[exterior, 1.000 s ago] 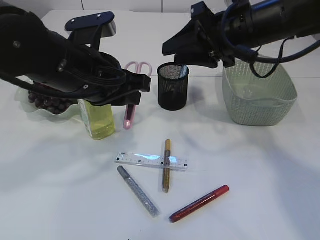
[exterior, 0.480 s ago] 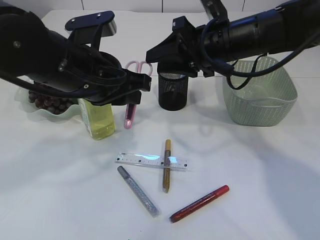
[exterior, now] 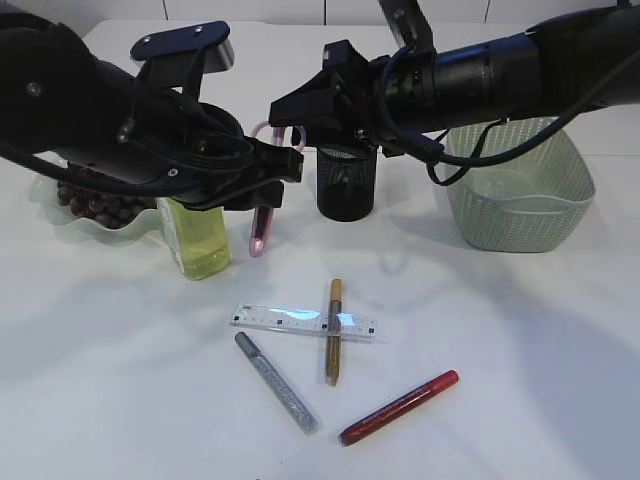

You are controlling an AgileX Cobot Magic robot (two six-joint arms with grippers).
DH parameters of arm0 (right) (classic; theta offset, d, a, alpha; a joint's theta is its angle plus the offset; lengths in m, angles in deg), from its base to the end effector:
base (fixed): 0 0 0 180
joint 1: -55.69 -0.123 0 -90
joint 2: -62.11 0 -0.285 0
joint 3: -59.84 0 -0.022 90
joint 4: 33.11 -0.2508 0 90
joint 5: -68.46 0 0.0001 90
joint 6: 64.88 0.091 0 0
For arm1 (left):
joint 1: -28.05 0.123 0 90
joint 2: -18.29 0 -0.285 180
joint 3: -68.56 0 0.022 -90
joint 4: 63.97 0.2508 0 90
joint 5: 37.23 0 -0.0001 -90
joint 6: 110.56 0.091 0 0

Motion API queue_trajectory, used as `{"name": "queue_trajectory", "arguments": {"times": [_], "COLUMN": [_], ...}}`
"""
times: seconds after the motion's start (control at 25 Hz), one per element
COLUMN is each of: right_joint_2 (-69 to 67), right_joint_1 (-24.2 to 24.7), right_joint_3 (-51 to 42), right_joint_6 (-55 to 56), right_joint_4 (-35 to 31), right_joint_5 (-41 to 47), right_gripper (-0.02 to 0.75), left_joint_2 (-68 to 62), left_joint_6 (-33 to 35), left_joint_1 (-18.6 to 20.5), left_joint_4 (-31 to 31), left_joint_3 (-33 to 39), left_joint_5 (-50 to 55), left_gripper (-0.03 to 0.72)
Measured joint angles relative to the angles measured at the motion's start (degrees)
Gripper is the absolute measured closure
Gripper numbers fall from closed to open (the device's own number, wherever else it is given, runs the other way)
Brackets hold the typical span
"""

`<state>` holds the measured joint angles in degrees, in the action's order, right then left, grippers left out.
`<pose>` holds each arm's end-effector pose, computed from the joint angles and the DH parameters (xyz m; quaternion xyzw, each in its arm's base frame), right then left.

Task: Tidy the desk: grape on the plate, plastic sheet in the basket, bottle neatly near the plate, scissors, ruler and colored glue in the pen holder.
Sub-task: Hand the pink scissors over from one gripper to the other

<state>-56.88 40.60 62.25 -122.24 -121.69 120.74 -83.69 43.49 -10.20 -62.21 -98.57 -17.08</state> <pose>0.3879 0.1792 0.2533 -0.1213 0.7943 0.5264 0.2780 0.2835 -0.2223 0.2520 0.1102 0.9172 -0.1945 0.3297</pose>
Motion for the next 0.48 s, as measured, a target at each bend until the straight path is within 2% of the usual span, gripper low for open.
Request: {"name": "queue_trajectory", "arguments": {"times": [0.48], "right_joint_2": [-1.2], "right_joint_1": [-1.9], "right_joint_3": [0.0], "right_joint_6": [-0.4], "right_joint_4": [-0.8], "right_joint_5": [-0.2], "right_gripper": [0.402], "left_joint_2": [0.0], "left_joint_6": [0.0], "left_joint_1": [-0.1], "left_joint_4": [0.0], "left_joint_3": [0.0], "left_joint_5": [-1.4], "left_gripper": [0.547]}}
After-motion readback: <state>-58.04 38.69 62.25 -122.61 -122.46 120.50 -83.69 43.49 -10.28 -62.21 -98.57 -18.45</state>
